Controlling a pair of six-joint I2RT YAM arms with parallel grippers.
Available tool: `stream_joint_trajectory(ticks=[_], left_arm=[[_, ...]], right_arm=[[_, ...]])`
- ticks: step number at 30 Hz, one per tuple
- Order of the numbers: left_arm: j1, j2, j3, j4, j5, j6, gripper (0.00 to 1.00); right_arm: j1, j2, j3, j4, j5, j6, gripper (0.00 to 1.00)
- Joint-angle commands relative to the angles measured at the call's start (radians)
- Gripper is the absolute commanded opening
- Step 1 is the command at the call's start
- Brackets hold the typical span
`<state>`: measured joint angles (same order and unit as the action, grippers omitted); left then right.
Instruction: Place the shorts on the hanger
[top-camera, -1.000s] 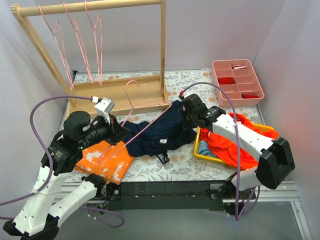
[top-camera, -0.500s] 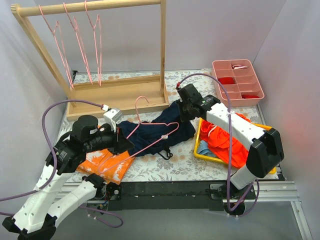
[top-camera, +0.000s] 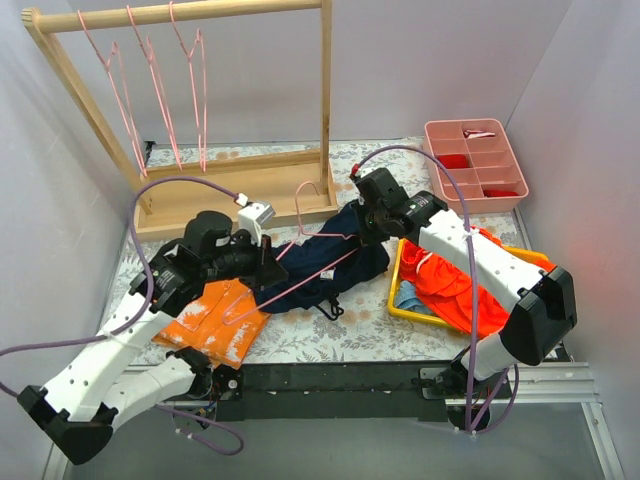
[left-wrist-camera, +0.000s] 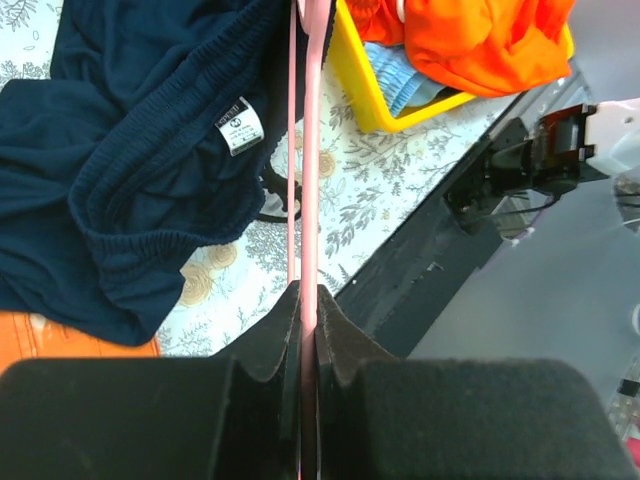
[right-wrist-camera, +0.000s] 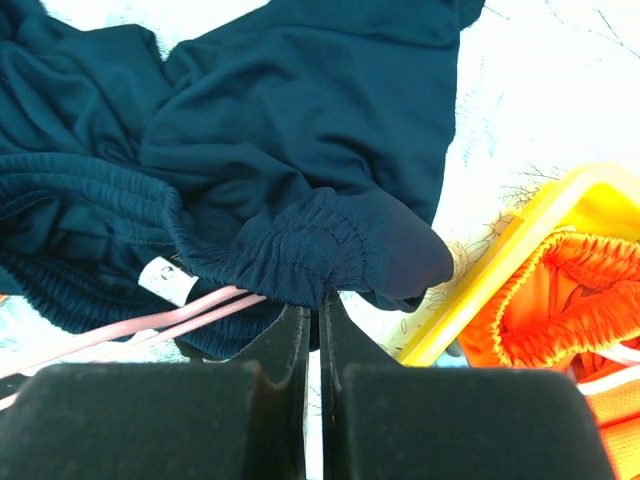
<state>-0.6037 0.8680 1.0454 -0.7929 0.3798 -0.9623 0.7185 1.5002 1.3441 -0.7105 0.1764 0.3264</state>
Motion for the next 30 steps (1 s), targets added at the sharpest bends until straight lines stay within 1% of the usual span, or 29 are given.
stream_joint_trajectory(ticks=[1, 3, 4, 5, 7, 8, 10, 11, 12, 13, 14, 15, 17, 18, 19, 21, 22, 24, 25, 27, 28, 30], left_arm=[[-0.117, 0.029, -0.027, 0.101, -0.149, 0.000, 0.00], [-0.186, 0.042, -0.050, 0.158, -0.206, -0.016, 0.00], [-0.201, 0.043, -0.064, 0.185, -0.267, -0.022, 0.00], [-0.214, 0.043, -0.100, 0.252, -0.288, -0.030, 0.00], [-0.229, 0.028, -0.148, 0.332, -0.335, -0.044, 0.00], [-0.232, 0.017, -0.210, 0.428, -0.367, -0.055, 0.00], [-0.235, -0.003, -0.274, 0.538, -0.367, -0.052, 0.00], [-0.237, -0.023, -0.316, 0.654, -0.398, -0.058, 0.00], [-0.238, -0.030, -0.382, 0.708, -0.401, -0.064, 0.00], [-0.238, -0.032, -0.413, 0.753, -0.410, -0.070, 0.00], [-0.238, -0.029, -0.436, 0.837, -0.417, -0.072, 0.00], [-0.243, -0.024, -0.482, 0.871, -0.414, -0.069, 0.00], [-0.246, -0.008, -0.511, 0.944, -0.407, -0.066, 0.00], [-0.249, 0.011, -0.522, 0.960, -0.394, -0.064, 0.00], [-0.251, 0.020, -0.534, 0.972, -0.391, -0.059, 0.00], [-0.252, 0.045, -0.548, 1.003, -0.390, -0.056, 0.00], [-0.252, 0.052, -0.553, 1.005, -0.394, -0.055, 0.00], [-0.254, 0.069, -0.555, 1.006, -0.397, -0.056, 0.00], [-0.254, 0.081, -0.558, 1.005, -0.398, -0.056, 0.00], [-0.255, 0.094, -0.561, 1.005, -0.400, -0.062, 0.00], [-0.254, 0.104, -0.559, 1.006, -0.401, -0.065, 0.00], [-0.255, 0.114, -0.559, 0.997, -0.398, -0.072, 0.00]], right_arm=[[0.021, -0.025, 0.075, -0.014, -0.018, 0.000, 0.01], [0.047, -0.023, 0.093, -0.014, -0.022, 0.005, 0.01], [0.056, -0.021, 0.098, -0.011, -0.032, 0.007, 0.01], [0.068, -0.024, 0.101, -0.007, -0.040, 0.013, 0.01], [0.078, -0.035, 0.101, 0.009, -0.073, 0.016, 0.01], [0.082, -0.040, 0.096, 0.020, -0.087, 0.016, 0.01], [0.084, -0.063, 0.064, 0.051, -0.119, 0.014, 0.01], [0.082, -0.067, 0.056, 0.071, -0.120, 0.014, 0.01], [0.082, -0.066, 0.049, 0.075, -0.118, 0.013, 0.01], [0.082, -0.067, 0.035, 0.080, -0.115, 0.011, 0.01], [0.082, -0.067, 0.024, 0.092, -0.115, 0.008, 0.01], [0.082, -0.073, 0.009, 0.107, -0.114, 0.007, 0.01], [0.079, -0.095, -0.041, 0.146, -0.118, 0.003, 0.03], [0.079, -0.101, -0.054, 0.176, -0.121, -0.001, 0.05], [0.079, -0.112, -0.068, 0.192, -0.121, -0.006, 0.11], [0.078, -0.123, -0.109, 0.233, -0.126, -0.012, 0.17], [0.078, -0.133, -0.121, 0.244, -0.130, -0.010, 0.23], [0.078, -0.158, -0.158, 0.284, -0.138, -0.012, 0.31], [0.078, -0.166, -0.169, 0.295, -0.140, -0.012, 0.40], [0.078, -0.181, -0.190, 0.304, -0.134, -0.013, 0.45], [0.078, -0.199, -0.198, 0.318, -0.121, -0.015, 0.52], [0.078, -0.233, -0.215, 0.330, -0.111, -0.020, 0.56]])
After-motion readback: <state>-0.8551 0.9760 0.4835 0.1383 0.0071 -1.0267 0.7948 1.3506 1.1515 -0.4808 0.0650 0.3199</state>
